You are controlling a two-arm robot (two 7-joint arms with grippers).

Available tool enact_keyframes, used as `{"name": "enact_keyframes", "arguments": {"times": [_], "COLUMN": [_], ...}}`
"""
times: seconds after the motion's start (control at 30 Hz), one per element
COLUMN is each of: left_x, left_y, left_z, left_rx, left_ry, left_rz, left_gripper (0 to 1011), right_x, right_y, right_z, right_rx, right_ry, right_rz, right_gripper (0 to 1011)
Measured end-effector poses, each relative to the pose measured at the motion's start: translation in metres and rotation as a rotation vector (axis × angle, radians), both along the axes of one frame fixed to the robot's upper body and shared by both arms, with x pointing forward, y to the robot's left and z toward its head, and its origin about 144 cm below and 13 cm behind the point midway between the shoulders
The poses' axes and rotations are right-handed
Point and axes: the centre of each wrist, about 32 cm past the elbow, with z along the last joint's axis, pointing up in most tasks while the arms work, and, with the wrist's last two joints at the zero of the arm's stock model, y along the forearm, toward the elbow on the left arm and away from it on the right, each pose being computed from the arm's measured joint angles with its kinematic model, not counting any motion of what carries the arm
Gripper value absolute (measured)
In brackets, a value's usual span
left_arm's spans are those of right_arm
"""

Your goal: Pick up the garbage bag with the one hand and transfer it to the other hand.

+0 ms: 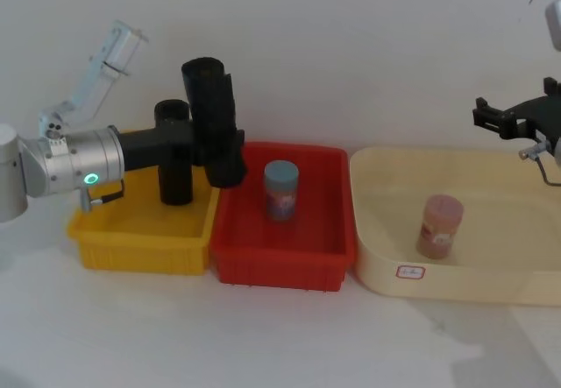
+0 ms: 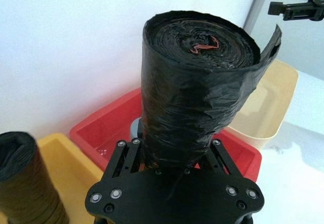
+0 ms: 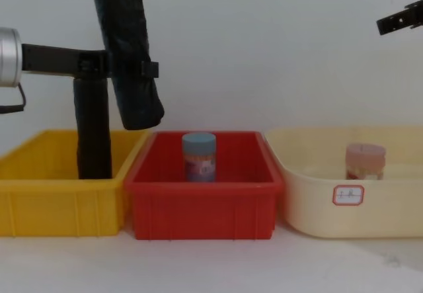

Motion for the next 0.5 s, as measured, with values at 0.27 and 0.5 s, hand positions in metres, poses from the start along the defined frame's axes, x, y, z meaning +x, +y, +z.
{"name": "enact_keyframes", "arguments": {"times": [0.27,0.5], "left_x": [0.011,0.018], "left_y": [-0.012,-0.022], "left_z": [-0.009,-0.014], "left_rx": [-0.042,-0.056], "left_ry": [-0.011,-0.009], "left_rz": [-0.055,-0.087], "left_gripper": [419,419], "right_x": [0.003,0.007], "right_y": [0.008,0.015], "right_z": [-0.001,-0.004], "right_rx": [0.049,0.116], "right_ry": [0.025,0.045], "right_rz": [0.056,0.12], "right_gripper": [1001,1001]}}
